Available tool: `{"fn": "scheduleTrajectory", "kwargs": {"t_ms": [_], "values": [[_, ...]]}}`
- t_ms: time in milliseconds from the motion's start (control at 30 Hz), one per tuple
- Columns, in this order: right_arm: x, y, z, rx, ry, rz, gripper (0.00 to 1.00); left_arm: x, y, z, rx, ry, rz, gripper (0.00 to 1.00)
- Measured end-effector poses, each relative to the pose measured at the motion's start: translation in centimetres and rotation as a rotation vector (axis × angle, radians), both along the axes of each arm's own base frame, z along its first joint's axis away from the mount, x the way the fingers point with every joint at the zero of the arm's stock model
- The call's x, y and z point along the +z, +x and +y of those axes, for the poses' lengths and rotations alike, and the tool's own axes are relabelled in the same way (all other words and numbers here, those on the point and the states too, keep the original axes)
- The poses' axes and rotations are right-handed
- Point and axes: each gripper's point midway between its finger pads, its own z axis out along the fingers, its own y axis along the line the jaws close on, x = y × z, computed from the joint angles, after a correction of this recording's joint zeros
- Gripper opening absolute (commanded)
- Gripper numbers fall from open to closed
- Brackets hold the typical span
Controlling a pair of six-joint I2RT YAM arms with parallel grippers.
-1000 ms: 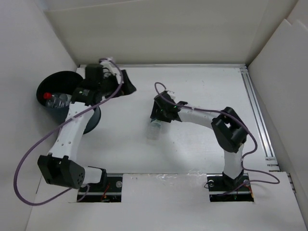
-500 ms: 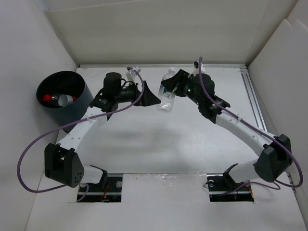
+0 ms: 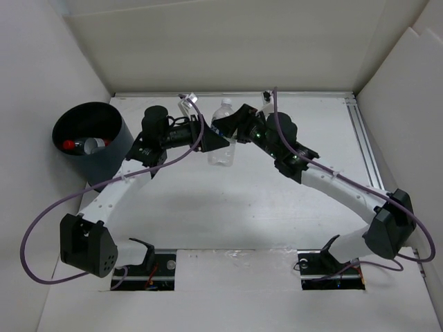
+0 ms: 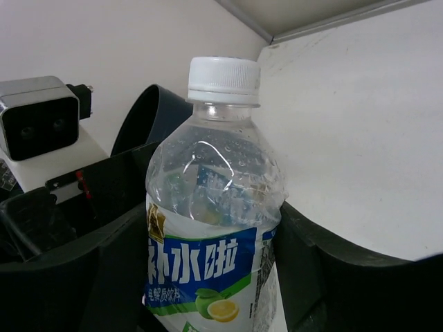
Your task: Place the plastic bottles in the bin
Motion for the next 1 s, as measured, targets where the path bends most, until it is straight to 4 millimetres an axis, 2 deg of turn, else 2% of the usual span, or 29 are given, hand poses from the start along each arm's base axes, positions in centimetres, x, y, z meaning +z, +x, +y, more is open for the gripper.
{"fn": "scheduleTrajectory", "kwargs": {"t_ms": [67, 100, 133, 167, 200, 233, 267, 300, 400, 500, 533, 600, 667, 700, 767, 833, 900, 1000], "values": [[0.3, 0.3, 0.3, -0.003, -0.003, -0.014, 0.03, 0.0, 0.3, 0.2, 0.013, 0.001, 0.002, 0.28], [0.4, 0.5, 0.5, 0.000, -0.005, -0.018, 0.07, 0.0, 0.4, 0.3, 0.020, 0.002, 0.000, 0.12], [0.4, 0.7, 0.8, 0.004, -0.008, -0.019, 0.12, -0.1, 0.6, 0.5, 0.033, 0.005, 0.003, 0.08], [0.4, 0.8, 1.0, 0.009, -0.014, -0.025, 0.28, -0.2, 0.8, 0.7, 0.045, 0.009, 0.004, 0.05], [0.4, 1.1, 1.2, 0.013, -0.016, -0.027, 0.71, -0.2, 1.0, 0.9, 0.056, 0.011, 0.005, 0.02], [0.4, 1.2, 1.4, 0.021, -0.017, -0.028, 0.87, -0.2, 1.3, 1.0, 0.070, 0.017, 0.010, 0.00], [0.5, 1.5, 1.5, 0.019, -0.019, -0.031, 0.94, -0.1, 1.4, 1.1, 0.079, 0.025, 0.009, 0.00], [0.6, 1.9, 1.5, 0.014, -0.018, -0.036, 1.00, 0.1, 1.4, 1.2, 0.085, 0.035, 0.016, 0.00], [0.9, 2.9, 1.0, -0.003, -0.022, -0.049, 1.00, 1.5, 2.1, 1.8, 0.135, 0.065, 0.020, 0.00], [2.2, 3.5, 0.1, -0.017, -0.003, -0.080, 1.00, 2.9, 4.2, 3.6, 0.247, 0.125, 0.048, 0.00], [2.3, 3.7, -0.9, -0.035, -0.010, -0.089, 1.00, 3.5, 5.5, 5.0, 0.321, 0.147, 0.052, 0.00], [1.1, 4.7, -4.0, -0.095, -0.050, -0.074, 1.00, 5.7, 8.7, 9.0, 0.511, 0.171, 0.024, 0.00], [-1.3, 6.3, -7.7, -0.174, -0.104, -0.039, 1.00, 8.9, 11.4, 15.2, 0.756, 0.181, -0.018, 0.00], [-2.5, 6.9, -8.9, -0.202, -0.127, -0.021, 1.00, 10.2, 12.1, 17.8, 0.855, 0.182, -0.034, 0.00], [-5.5, 7.4, -10.9, -0.235, -0.180, 0.032, 1.00, 12.3, 12.5, 23.3, 1.057, 0.178, -0.060, 0.00], [-8.4, 7.0, -11.7, -0.237, -0.232, 0.086, 1.00, 13.0, 11.9, 28.4, 1.229, 0.183, -0.053, 0.00], [-10.4, 6.3, -11.9, -0.218, -0.274, 0.119, 1.00, 12.8, 11.1, 32.5, 1.366, 0.194, -0.028, 0.00], [-11.4, 5.6, -12.0, -0.195, -0.304, 0.128, 1.00, 11.6, 10.2, 37.5, 1.532, 0.225, 0.028, 0.00]]}}
